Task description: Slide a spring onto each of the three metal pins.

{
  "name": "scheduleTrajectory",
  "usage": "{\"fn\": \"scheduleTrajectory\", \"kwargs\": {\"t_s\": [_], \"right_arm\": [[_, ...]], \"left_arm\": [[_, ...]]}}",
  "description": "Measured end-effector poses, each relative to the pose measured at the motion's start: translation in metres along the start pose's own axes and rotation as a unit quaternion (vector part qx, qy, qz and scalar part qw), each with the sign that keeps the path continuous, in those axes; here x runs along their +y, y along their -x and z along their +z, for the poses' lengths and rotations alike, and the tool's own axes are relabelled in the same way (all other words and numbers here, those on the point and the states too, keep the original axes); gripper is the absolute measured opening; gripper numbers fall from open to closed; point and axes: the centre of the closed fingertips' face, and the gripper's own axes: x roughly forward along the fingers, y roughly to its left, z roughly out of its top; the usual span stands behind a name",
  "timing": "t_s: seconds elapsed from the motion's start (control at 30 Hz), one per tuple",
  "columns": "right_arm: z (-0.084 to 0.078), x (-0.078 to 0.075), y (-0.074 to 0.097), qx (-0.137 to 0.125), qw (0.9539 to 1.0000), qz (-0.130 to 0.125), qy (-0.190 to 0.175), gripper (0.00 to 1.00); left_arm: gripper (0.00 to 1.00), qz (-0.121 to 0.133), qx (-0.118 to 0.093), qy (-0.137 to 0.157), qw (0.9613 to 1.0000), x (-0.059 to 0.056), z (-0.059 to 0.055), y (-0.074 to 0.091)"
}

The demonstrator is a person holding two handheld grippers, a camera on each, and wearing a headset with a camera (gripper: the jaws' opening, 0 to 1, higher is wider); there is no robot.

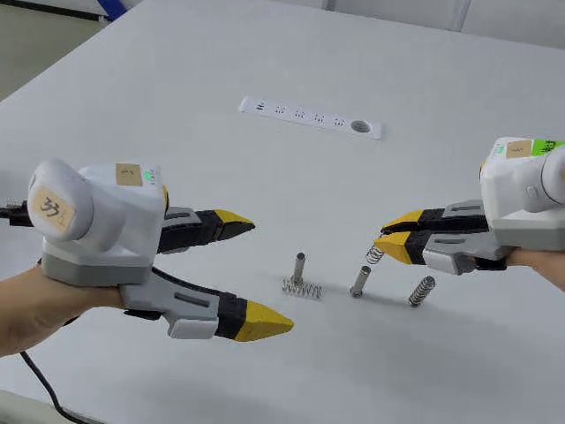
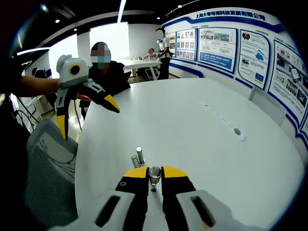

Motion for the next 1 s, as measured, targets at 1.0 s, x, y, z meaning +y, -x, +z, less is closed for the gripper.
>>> {"fn": "scheduleTrajectory", "kwargs": {"t_s": [1.0], "right_arm": [[-0.037, 0.005, -0.035, 0.058, 0.9980, 0.001, 0.027, 0.11]], "left_arm": [[0.85, 0.023, 0.026, 0.020, 0.9992, 0.008, -0.019, 0.006]]}}
